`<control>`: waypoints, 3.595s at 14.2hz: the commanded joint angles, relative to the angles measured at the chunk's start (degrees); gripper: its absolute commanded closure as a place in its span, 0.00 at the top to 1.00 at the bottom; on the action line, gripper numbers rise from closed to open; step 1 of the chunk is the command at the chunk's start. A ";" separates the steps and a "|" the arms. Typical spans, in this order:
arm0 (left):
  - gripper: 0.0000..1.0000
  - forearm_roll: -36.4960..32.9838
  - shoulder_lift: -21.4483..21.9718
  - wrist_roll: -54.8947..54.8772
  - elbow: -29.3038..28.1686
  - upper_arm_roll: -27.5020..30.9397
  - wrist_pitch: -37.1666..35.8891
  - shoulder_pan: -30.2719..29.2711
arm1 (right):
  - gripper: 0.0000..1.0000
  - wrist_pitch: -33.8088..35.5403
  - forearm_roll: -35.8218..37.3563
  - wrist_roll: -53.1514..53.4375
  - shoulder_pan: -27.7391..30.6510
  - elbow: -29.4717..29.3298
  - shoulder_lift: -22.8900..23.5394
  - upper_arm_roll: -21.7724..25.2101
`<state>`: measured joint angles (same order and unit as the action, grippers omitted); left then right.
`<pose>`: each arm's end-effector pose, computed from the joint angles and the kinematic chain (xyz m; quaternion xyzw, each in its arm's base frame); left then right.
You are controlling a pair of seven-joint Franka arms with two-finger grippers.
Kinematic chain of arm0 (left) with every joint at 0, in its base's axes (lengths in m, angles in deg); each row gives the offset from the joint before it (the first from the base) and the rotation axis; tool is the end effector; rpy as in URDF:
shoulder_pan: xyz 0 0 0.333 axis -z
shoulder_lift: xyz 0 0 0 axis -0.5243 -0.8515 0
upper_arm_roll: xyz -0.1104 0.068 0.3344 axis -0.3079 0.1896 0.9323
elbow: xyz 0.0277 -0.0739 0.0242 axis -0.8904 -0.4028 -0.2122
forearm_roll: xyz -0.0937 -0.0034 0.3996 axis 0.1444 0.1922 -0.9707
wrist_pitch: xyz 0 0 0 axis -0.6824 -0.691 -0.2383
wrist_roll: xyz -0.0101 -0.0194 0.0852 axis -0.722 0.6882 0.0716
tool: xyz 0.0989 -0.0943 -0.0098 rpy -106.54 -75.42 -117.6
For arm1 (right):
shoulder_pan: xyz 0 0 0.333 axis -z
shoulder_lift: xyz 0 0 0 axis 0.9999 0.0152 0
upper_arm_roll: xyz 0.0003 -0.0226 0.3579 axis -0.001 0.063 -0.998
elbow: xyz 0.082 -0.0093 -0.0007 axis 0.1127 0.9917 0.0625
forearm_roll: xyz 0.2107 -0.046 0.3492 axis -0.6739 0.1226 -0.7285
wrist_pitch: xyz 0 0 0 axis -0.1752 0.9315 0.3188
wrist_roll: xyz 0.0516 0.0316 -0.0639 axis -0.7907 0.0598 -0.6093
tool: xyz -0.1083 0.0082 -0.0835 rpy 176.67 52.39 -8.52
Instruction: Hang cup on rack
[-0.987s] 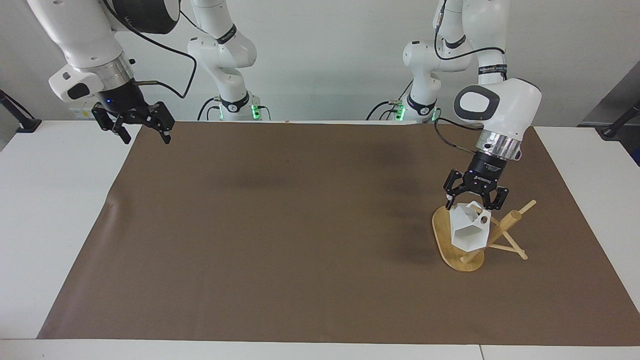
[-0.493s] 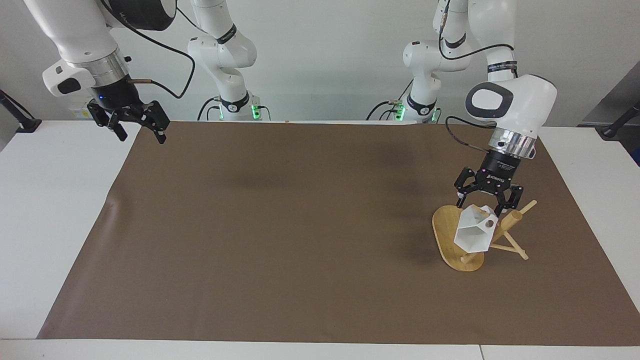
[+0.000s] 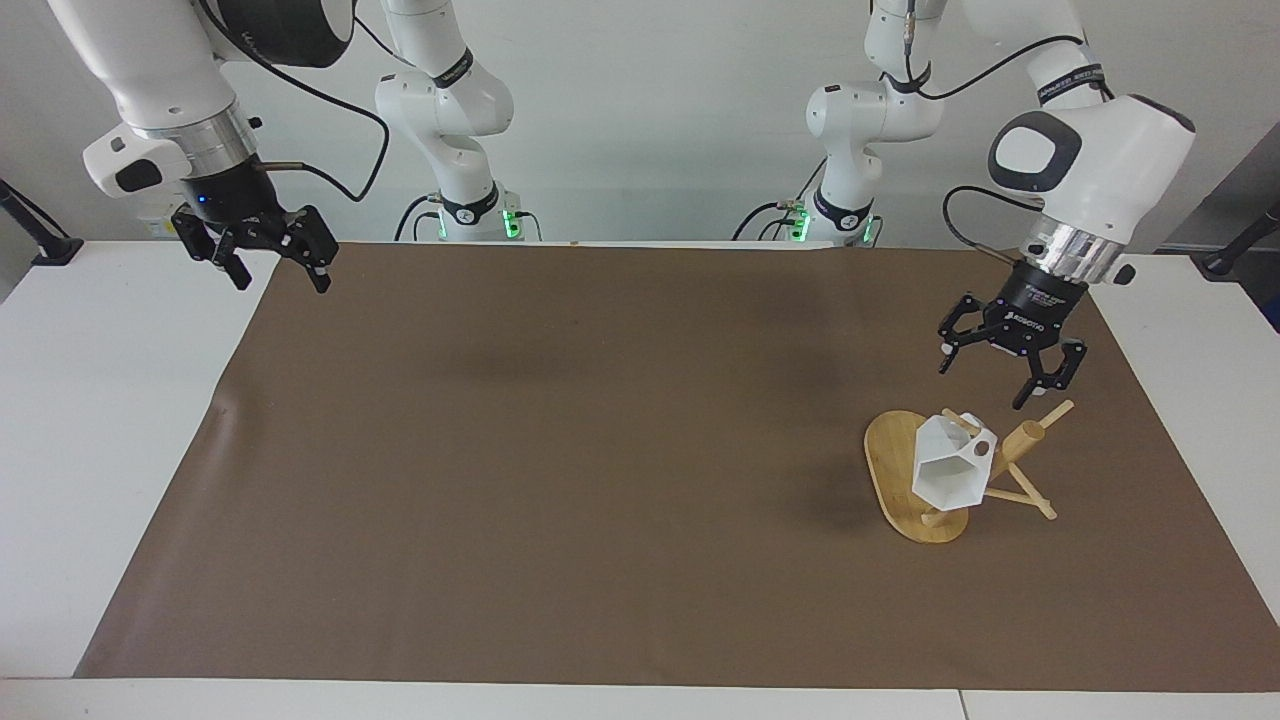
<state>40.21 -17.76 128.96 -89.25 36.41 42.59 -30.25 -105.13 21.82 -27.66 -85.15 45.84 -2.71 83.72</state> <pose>0.5978 -0.0251 0.5416 0.3490 0.9089 -0.0601 0.2204 0.5880 -0.0503 0.6491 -0.9983 0.0320 -0.0483 0.0030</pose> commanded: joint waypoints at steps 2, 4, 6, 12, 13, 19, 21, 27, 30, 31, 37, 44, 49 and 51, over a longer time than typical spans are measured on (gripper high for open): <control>1.00 -9.92 -0.01 -7.19 4.86 -0.31 -8.22 -0.66 | 1.00 -0.37 1.02 -1.15 0.06 1.33 -1.34 0.08; 1.00 -10.01 -0.01 -20.35 5.04 -0.13 -9.97 -0.93 | 1.00 -0.37 0.85 -0.98 0.06 1.33 -1.43 0.08; 1.00 -10.01 0.17 -34.76 5.21 -0.22 -10.94 -1.19 | 1.00 -0.28 0.76 -0.89 -0.03 1.42 -1.60 -0.01; 1.00 -10.19 0.08 -62.21 6.44 0.13 -11.12 -1.19 | 1.00 -0.28 0.76 -0.89 -0.03 1.51 -1.60 -0.01; 1.00 -10.28 0.08 -66.26 6.62 0.13 -11.56 -1.19 | 1.00 -0.28 0.76 -0.89 -0.03 1.51 -1.60 -0.01; 1.00 -15.29 2.27 -86.84 8.12 0.22 -20.78 -1.10 | 1.00 -0.28 0.76 -0.89 0.06 1.51 -1.60 -0.01; 1.00 -15.29 2.45 -95.08 8.12 0.31 -21.31 -1.10 | 1.00 -0.28 0.76 -0.89 0.06 1.60 -1.60 -0.01; 1.00 -16.95 3.77 -126.46 10.21 0.40 -30.97 -1.10 | 1.00 -0.28 0.76 -0.89 0.23 1.60 -1.60 -0.01; 1.00 -19.86 3.33 -131.50 16.09 -0.22 -39.31 -0.23 | 1.00 -0.28 0.76 -0.89 0.32 1.60 -1.60 -0.01; 1.00 -20.12 2.90 -131.51 18.38 -0.39 -41.60 -0.05 | 1.00 -0.28 0.76 -0.89 0.32 1.60 -1.60 -0.01; 1.00 -19.77 4.30 -132.39 15.95 -1.98 -40.74 -0.14 | 1.00 -0.28 0.76 -0.89 0.32 1.60 -1.60 -0.01; 1.00 -19.07 4.38 -132.13 16.20 -2.06 -39.16 -0.05 | 1.00 -0.28 0.76 -0.89 0.32 1.60 -1.60 -0.01; 1.00 -18.80 4.21 -132.04 17.96 -1.98 -38.89 -0.31 | 1.00 -0.28 0.76 -0.89 0.24 1.60 -1.60 -0.01; 1.00 -18.80 4.91 -132.13 15.43 -1.98 -36.80 -0.14 | 1.00 -0.28 0.76 -0.89 0.24 1.60 -1.60 -0.01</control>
<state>21.66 -14.08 -2.84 -71.65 34.09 3.75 -30.93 -105.10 21.82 -27.68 -85.08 45.92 -3.05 83.73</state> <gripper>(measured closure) 0.000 0.000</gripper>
